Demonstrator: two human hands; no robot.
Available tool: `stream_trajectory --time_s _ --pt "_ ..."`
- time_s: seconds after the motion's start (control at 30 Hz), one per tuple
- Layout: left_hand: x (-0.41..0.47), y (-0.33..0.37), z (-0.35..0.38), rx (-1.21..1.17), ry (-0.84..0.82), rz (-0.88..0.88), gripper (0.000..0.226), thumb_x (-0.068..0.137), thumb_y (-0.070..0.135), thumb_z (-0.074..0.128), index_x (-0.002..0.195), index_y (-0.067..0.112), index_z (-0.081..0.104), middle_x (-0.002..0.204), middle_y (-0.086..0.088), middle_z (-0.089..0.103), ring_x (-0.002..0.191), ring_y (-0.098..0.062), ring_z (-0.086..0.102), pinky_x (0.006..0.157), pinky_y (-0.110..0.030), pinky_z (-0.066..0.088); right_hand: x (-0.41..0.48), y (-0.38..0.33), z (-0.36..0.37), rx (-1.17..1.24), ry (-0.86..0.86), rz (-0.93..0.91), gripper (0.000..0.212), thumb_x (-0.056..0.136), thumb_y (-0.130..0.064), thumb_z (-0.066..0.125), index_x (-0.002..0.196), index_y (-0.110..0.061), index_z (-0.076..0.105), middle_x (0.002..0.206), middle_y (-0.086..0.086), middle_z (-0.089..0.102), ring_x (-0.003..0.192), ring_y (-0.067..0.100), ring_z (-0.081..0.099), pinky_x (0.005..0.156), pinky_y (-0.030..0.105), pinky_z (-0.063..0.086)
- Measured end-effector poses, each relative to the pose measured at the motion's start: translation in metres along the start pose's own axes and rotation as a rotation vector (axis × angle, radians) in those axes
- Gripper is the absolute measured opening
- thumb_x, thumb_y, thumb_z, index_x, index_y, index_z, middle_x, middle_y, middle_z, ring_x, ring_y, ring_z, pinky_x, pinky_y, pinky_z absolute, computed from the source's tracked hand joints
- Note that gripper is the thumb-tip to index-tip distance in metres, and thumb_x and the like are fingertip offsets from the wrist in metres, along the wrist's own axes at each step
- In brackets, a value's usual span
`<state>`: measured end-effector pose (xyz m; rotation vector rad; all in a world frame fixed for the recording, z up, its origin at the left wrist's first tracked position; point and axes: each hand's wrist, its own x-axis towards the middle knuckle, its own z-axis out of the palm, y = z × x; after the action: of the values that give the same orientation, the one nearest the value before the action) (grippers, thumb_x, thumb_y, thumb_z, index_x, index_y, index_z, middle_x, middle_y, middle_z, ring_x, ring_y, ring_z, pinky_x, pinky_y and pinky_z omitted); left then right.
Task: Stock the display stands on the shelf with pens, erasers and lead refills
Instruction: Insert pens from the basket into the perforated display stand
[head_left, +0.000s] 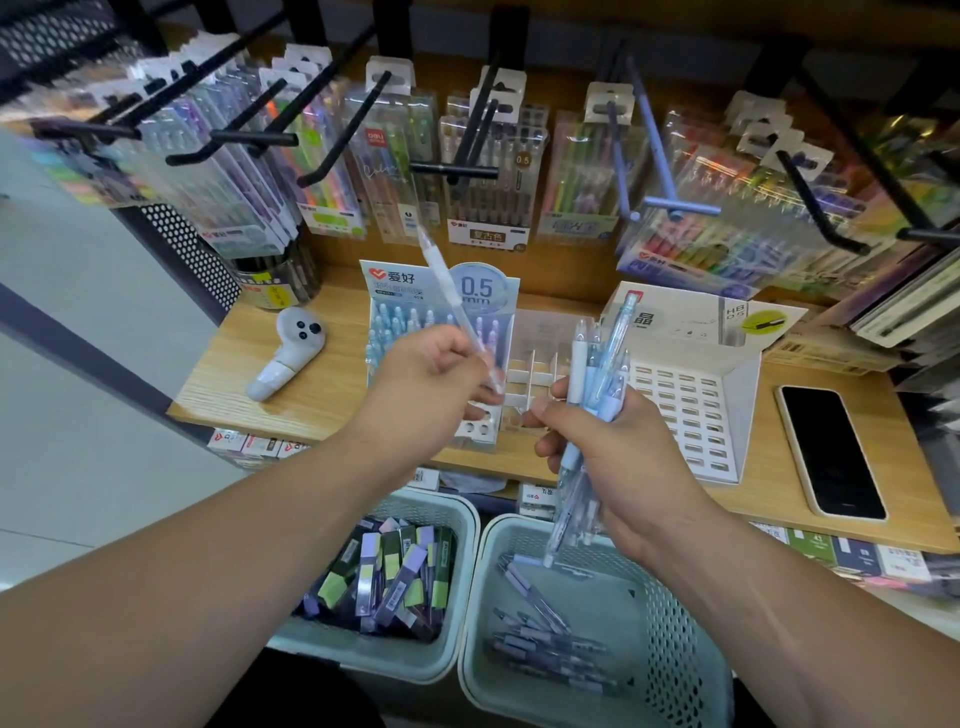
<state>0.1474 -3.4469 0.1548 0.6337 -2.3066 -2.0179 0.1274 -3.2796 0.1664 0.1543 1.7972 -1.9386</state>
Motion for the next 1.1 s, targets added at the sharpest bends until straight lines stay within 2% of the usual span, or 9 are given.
stream_trajectory --time_s 0.07,0.17,0.37,0.53,0.63,0.73,0.83,0.97,1.1 --pt "0.004 -0.001 -0.010 0.165 0.051 0.064 0.014 0.100 0.015 0.056 0.087 0.016 0.061 0.081 -0.001 0.076 0.082 -0.029 0.074 0.076 -0.053 0.060 0.001 0.000 -0.001 -0.006 0.013 0.007 0.016 0.087 -0.002 0.072 0.082 -0.015 0.065 0.079 0.015 0.071 0.060 0.018 0.058 0.056 0.027 0.049" --pt "0.008 -0.005 -0.027 0.354 0.053 0.127 0.015 0.100 0.020 0.055 0.085 0.021 0.057 0.077 0.002 0.075 0.078 -0.013 0.074 0.072 -0.053 0.059 0.001 0.000 -0.001 -0.036 0.018 0.003 0.015 0.087 -0.003 0.073 0.083 -0.016 0.066 0.079 0.014 0.071 0.063 0.020 0.058 0.059 0.029 0.050" --pt "0.006 -0.004 -0.048 0.396 0.083 0.117 0.013 0.097 0.021 0.064 0.085 0.021 0.069 0.066 -0.004 0.067 0.058 -0.017 0.071 0.064 -0.056 0.060 0.000 0.001 -0.002 -0.047 0.015 -0.006 0.016 0.087 -0.004 0.072 0.086 -0.018 0.066 0.073 0.009 0.069 0.065 0.022 0.055 0.061 0.031 0.049" --pt "0.006 -0.002 -0.058 0.269 0.163 0.130 0.010 0.091 0.017 0.073 0.081 0.014 0.073 0.064 -0.005 0.067 0.055 -0.023 0.069 0.055 -0.038 0.058 -0.001 0.001 -0.002 -0.040 0.020 -0.007 0.017 0.086 -0.001 0.071 0.089 -0.017 0.066 0.076 0.010 0.066 0.066 0.022 0.055 0.061 0.031 0.048" --pt "0.011 -0.006 -0.063 0.214 0.219 0.123 0.010 0.090 0.015 0.074 0.080 0.015 0.073 0.060 -0.004 0.065 0.054 -0.023 0.068 0.054 -0.033 0.054 -0.001 0.001 -0.001 -0.045 0.009 -0.013 0.017 0.086 0.000 0.071 0.090 -0.016 0.065 0.076 0.010 0.066 0.064 0.022 0.055 0.059 0.030 0.048" --pt "0.017 -0.017 -0.068 0.388 0.252 0.148 0.015 0.090 0.021 0.072 0.076 0.025 0.073 0.061 0.001 0.067 0.057 -0.012 0.067 0.060 -0.031 0.053 -0.001 0.002 0.000 -0.057 0.000 -0.020 0.017 0.086 -0.001 0.070 0.090 -0.017 0.065 0.074 0.010 0.065 0.063 0.021 0.055 0.060 0.031 0.048" --pt "0.018 -0.021 -0.066 0.610 0.280 0.267 0.011 0.087 0.016 0.072 0.080 0.023 0.070 0.060 0.008 0.062 0.055 -0.001 0.057 0.062 -0.023 0.044 -0.002 0.003 0.000 -0.061 -0.002 -0.022 0.018 0.086 0.000 0.070 0.090 -0.017 0.066 0.075 0.011 0.065 0.064 0.022 0.056 0.063 0.034 0.048" --pt "0.023 -0.025 -0.061 0.809 0.267 0.433 0.011 0.083 0.007 0.069 0.093 0.012 0.073 0.072 -0.001 0.068 0.068 -0.018 0.063 0.071 -0.032 0.052 -0.002 0.003 -0.002 -0.063 -0.007 -0.022 0.019 0.085 0.001 0.069 0.092 -0.017 0.066 0.075 0.011 0.066 0.063 0.022 0.056 0.064 0.033 0.048" --pt "0.028 -0.028 -0.055 0.853 0.234 0.472 0.017 0.084 0.001 0.067 0.098 0.006 0.074 0.077 -0.007 0.071 0.074 -0.025 0.066 0.075 -0.035 0.053 -0.001 0.002 -0.005 -0.060 -0.003 -0.020 0.019 0.086 0.001 0.069 0.092 -0.017 0.066 0.074 0.009 0.067 0.063 0.021 0.057 0.061 0.029 0.048"
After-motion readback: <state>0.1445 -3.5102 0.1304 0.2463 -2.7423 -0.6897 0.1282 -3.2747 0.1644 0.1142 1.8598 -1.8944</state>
